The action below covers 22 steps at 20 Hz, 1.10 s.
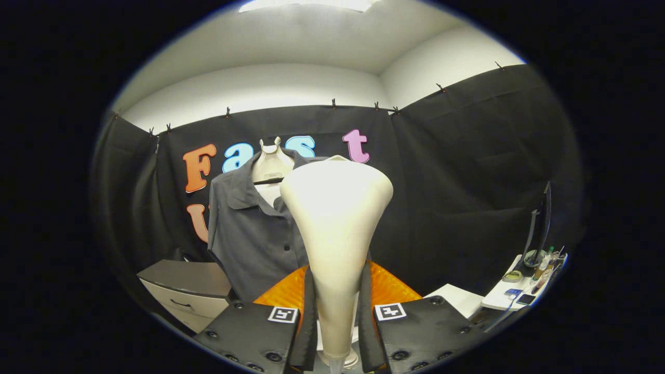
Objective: Iron the clothes twice with a garment steamer, once on the left side and once on the right side.
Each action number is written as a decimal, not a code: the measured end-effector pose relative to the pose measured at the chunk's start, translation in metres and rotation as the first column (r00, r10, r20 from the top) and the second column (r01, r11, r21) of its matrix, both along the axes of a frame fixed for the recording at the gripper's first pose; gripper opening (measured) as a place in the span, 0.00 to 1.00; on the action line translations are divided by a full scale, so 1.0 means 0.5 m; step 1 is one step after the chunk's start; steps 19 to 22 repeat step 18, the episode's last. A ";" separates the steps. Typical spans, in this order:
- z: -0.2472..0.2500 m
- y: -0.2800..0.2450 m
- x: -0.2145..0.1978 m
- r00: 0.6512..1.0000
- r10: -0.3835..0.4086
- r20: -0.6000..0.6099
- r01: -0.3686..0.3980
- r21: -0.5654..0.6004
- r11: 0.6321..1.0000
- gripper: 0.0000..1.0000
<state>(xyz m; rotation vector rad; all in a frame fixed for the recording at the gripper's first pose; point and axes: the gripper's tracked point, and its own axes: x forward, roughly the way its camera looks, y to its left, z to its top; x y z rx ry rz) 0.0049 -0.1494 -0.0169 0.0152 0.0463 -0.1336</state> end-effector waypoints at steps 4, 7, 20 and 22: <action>0.050 0.011 -0.019 0.999 0.007 0.048 -0.006 -0.012 1.000 0.40; 0.066 0.015 -0.029 0.998 0.009 0.068 -0.008 -0.012 1.000 0.40; 0.045 0.014 -0.015 0.998 0.023 0.054 -0.023 -0.013 1.000 0.40; 0.045 0.014 -0.015 0.998 0.023 0.054 -0.023 -0.013 1.000 0.40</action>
